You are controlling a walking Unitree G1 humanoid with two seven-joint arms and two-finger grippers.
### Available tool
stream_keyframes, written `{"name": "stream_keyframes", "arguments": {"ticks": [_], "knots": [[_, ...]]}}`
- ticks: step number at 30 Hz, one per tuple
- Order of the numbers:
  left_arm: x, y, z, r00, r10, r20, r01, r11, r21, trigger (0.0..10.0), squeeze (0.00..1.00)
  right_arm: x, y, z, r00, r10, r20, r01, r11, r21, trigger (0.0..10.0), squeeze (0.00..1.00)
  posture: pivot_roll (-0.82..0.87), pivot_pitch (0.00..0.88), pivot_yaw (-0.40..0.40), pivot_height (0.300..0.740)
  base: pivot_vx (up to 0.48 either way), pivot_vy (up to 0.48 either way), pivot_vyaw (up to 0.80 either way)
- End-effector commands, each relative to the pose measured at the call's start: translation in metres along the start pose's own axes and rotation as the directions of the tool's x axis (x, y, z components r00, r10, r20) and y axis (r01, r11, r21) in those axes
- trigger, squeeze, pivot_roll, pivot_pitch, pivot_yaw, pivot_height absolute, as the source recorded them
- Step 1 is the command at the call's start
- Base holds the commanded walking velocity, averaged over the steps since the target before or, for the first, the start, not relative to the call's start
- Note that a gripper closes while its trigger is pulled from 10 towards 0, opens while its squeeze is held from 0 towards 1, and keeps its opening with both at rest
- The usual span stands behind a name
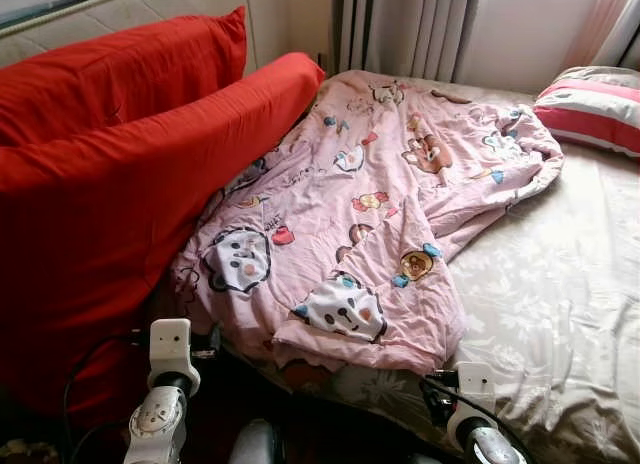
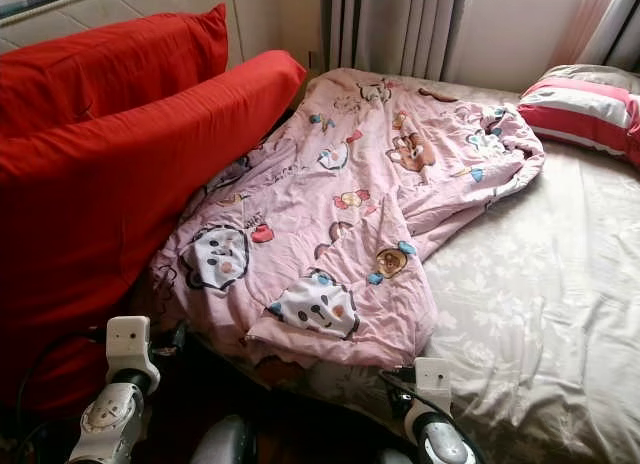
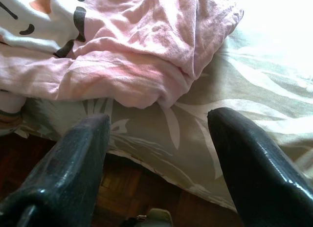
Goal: Clean up the room
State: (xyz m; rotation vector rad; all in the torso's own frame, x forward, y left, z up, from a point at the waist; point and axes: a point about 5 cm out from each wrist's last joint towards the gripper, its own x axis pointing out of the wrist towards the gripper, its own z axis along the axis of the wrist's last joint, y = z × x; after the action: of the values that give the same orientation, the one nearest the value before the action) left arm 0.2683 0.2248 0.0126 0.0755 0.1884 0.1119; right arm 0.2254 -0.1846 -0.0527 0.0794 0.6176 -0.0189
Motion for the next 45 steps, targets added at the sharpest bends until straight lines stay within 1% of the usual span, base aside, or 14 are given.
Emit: {"name": "stream_keyframes", "arguments": {"ticks": [1,10,21,28,33,36,37,38,39,40,43,44,45], "knots": [[0.001,0.002,0.000,1.000,-0.005,-0.011,0.005,1.000,0.010,10.0,0.00,0.001,0.003,0.001,1.000,0.003,0.002,-0.003,1.000,0.004,10.0,0.00,0.02,0.007,0.020,0.631,0.262,0.000,0.00],[0.001,0.002,0.000,1.000,-0.009,-0.010,0.009,1.000,0.013,10.0,0.00,0.002,0.005,0.003,1.000,-0.001,0.010,0.001,1.000,0.004,10.0,0.00,0.02,0.008,0.020,0.631,0.303,0.000,0.00],[-0.001,0.003,-0.003,1.000,-0.003,-0.019,0.004,1.000,0.012,10.0,0.00,0.001,0.004,0.002,1.000,-0.010,0.021,0.010,1.000,0.004,10.0,0.00,0.02,0.030,0.019,0.631,0.330,0.000,0.00],[-0.004,0.004,-0.005,1.000,0.002,-0.026,-0.002,1.000,0.014,10.0,0.00,0.000,0.004,0.001,1.000,-0.007,0.024,0.007,1.000,-0.002,10.0,0.00,0.02,0.043,0.017,0.631,0.000,0.000,0.00],[-0.005,0.004,-0.006,1.000,0.003,-0.029,-0.002,1.000,0.016,10.0,0.00,0.000,0.007,0.002,0.999,0.028,0.029,-0.026,0.998,-0.056,10.0,0.00,0.02,0.053,0.016,0.631,0.000,0.000,0.00],[-0.006,0.003,-0.007,1.000,0.002,-0.030,-0.001,1.000,0.017,10.0,0.00,-0.001,0.010,0.001,0.997,0.067,0.032,-0.062,0.990,-0.125,10.0,0.00,0.02,0.065,0.016,0.631,0.000,0.000,0.00],[-0.007,0.003,-0.008,1.000,0.001,-0.031,0.000,1.000,0.017,10.0,0.00,-0.001,0.012,0.001,0.997,0.078,0.031,-0.072,0.985,-0.160,10.0,0.18,0.02,0.065,0.016,0.631,0.000,0.000,0.00],[-0.007,0.003,-0.008,1.000,0.000,-0.031,0.000,1.000,0.018,10.0,0.00,-0.001,0.012,0.000,0.996,0.085,0.030,-0.078,0.980,-0.183,10.0,0.18,0.02,0.072,0.016,0.631,0.000,0.000,0.00],[-0.007,0.004,-0.008,0.999,-0.001,-0.032,0.001,1.000,0.019,10.0,0.00,-0.002,0.014,-0.001,0.995,0.101,0.027,-0.092,0.968,-0.235,10.0,1.00,0.01,0.079,0.017,0.631,0.000,0.000,0.00],[-0.008,0.004,-0.009,0.999,-0.001,-0.034,0.002,1.000,0.021,10.0,0.00,-0.003,0.014,-0.003,0.994,0.108,0.020,-0.099,0.957,-0.273,10.0,1.00,0.01,0.080,0.016,0.631,0.000,0.000,0.00],[-0.008,0.005,-0.009,0.999,0.000,-0.036,0.001,1.000,0.022,10.0,0.00,-0.004,0.014,-0.005,0.994,0.106,0.018,-0.096,0.950,-0.296,10.0,1.00,0.01,0.085,0.017,0.631,0.000,0.000,0.00],[-0.008,0.006,-0.009,0.999,0.001,-0.037,0.000,1.000,0.024,10.0,0.00,-0.005,0.011,-0.007,0.995,0.097,0.014,-0.087,0.937,-0.339,10.0,1.00,0.01,0.086,0.016,0.631,0.000,0.000,0.00],[-0.008,0.006,-0.009,0.999,0.001,-0.037,0.000,1.000,0.024,10.0,0.00,-0.005,0.011,-0.007,0.995,0.097,0.014,-0.087,0.937,-0.339,10.0,1.00,0.01,0.086,0.016,0.631,0.000,0.000,0.00]]}}
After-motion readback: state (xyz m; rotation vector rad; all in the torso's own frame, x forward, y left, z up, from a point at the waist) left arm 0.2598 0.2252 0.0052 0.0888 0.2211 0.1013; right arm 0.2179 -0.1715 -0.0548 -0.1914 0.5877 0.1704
